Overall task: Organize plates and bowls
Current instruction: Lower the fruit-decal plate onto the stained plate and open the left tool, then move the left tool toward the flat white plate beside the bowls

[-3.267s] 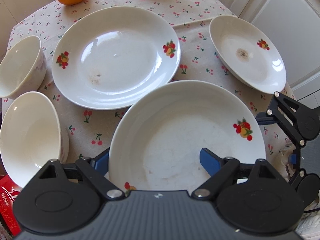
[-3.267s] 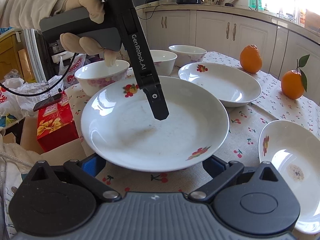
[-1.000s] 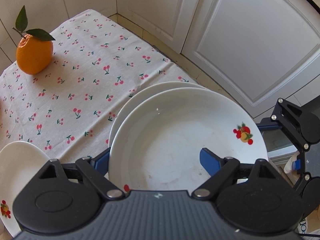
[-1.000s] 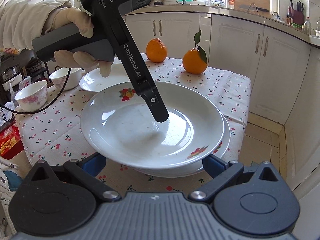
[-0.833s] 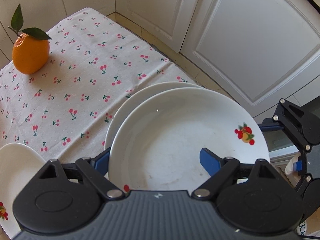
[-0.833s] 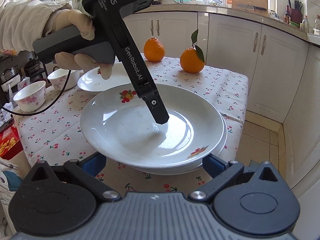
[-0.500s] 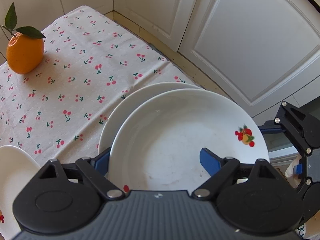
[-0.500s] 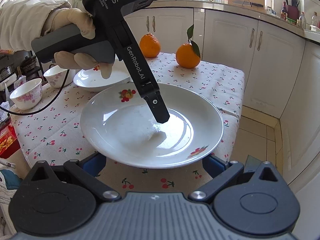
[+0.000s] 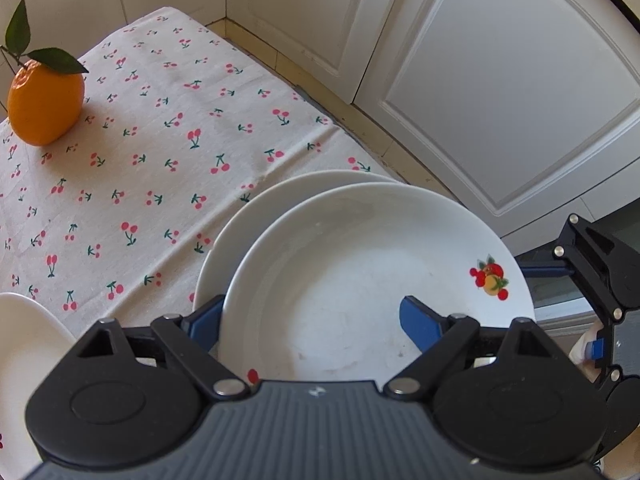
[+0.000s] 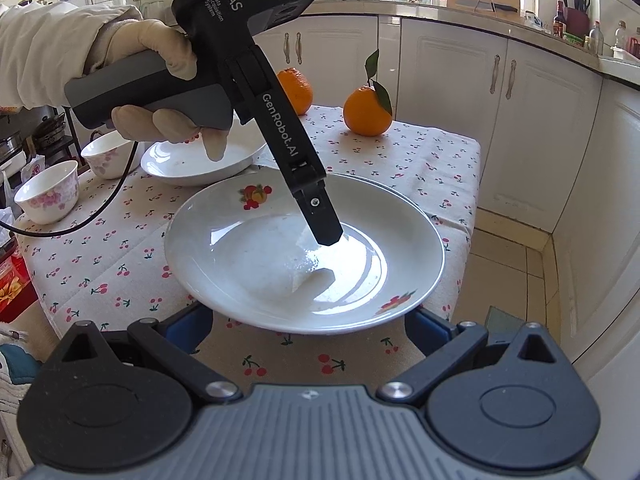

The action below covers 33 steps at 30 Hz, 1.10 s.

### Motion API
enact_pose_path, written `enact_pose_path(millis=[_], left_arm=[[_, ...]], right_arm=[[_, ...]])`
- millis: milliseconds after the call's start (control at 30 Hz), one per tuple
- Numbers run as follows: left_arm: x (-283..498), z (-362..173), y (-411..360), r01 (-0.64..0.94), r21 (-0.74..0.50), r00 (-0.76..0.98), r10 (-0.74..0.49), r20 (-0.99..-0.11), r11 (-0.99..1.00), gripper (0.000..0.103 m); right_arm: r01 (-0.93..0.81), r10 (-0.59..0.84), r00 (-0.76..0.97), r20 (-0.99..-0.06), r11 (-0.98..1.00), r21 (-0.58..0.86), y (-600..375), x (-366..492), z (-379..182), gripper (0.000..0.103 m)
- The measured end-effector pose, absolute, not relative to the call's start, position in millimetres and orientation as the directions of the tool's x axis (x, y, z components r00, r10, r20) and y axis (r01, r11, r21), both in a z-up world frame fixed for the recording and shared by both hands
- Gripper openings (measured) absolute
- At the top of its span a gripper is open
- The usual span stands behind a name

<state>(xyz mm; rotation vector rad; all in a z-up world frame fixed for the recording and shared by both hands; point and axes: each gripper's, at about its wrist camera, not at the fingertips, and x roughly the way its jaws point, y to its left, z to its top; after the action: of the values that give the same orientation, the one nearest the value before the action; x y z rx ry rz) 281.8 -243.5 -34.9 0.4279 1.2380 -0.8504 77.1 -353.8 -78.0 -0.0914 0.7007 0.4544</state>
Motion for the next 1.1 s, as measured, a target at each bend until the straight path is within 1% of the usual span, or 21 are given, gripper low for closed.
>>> enact_pose_path(millis=[167, 400, 533, 633, 933, 1000, 1033, 1100], left_arm=[[282.6, -32.7, -242.2, 0.762, -0.144, 0.092, -0.326, -0.941, 0.631, 0.091], [279.9, -23.3, -235.5, 0.767, -0.102, 0.146, -0.328, -0.933, 0.633, 0.091], [275.6, -13.7, -226.5, 0.758, -0.110, 0.171, -0.358, -0.918, 0.643, 0.092], [267.5, -5.9, -221.6, 0.750, -0.067, 0.232, -0.356, -0.905, 0.659, 0.092], [215.1, 28.3, -196.8, 0.699, 0.022, 0.433, -0.398, -0.809, 0.715, 0.093], [197.1, 33.6, -189.6, 0.672, 0.054, 0.493, -0.392, -0.776, 0.738, 0.094], [188.9, 35.2, -185.6, 0.650, 0.068, 0.523, -0.381, -0.763, 0.757, 0.096], [172.3, 35.3, -175.0, 0.592, 0.088, 0.581, -0.349, -0.735, 0.801, 0.096]], right_arm=[[-0.430, 0.373, 0.672, -0.640, 0.900, 0.072, -354.4, 77.2, -77.6, 0.103], [-0.427, 0.369, 0.674, -0.640, 0.901, 0.071, -353.8, 78.4, -78.1, 0.103], [-0.425, 0.369, 0.679, -0.635, 0.903, 0.071, -352.9, 78.3, -78.6, 0.103], [-0.425, 0.369, 0.686, -0.627, 0.903, 0.066, -350.1, 77.7, -75.0, 0.103], [-0.390, 0.316, 0.732, -0.603, 0.921, 0.009, -338.2, 64.1, -56.9, 0.103], [-0.380, 0.311, 0.742, -0.594, 0.925, 0.009, -335.8, 61.1, -52.3, 0.103], [-0.373, 0.305, 0.748, -0.590, 0.928, 0.006, -334.5, 59.7, -50.0, 0.103], [-0.355, 0.287, 0.759, -0.584, 0.935, -0.003, -331.5, 57.4, -44.5, 0.103]])
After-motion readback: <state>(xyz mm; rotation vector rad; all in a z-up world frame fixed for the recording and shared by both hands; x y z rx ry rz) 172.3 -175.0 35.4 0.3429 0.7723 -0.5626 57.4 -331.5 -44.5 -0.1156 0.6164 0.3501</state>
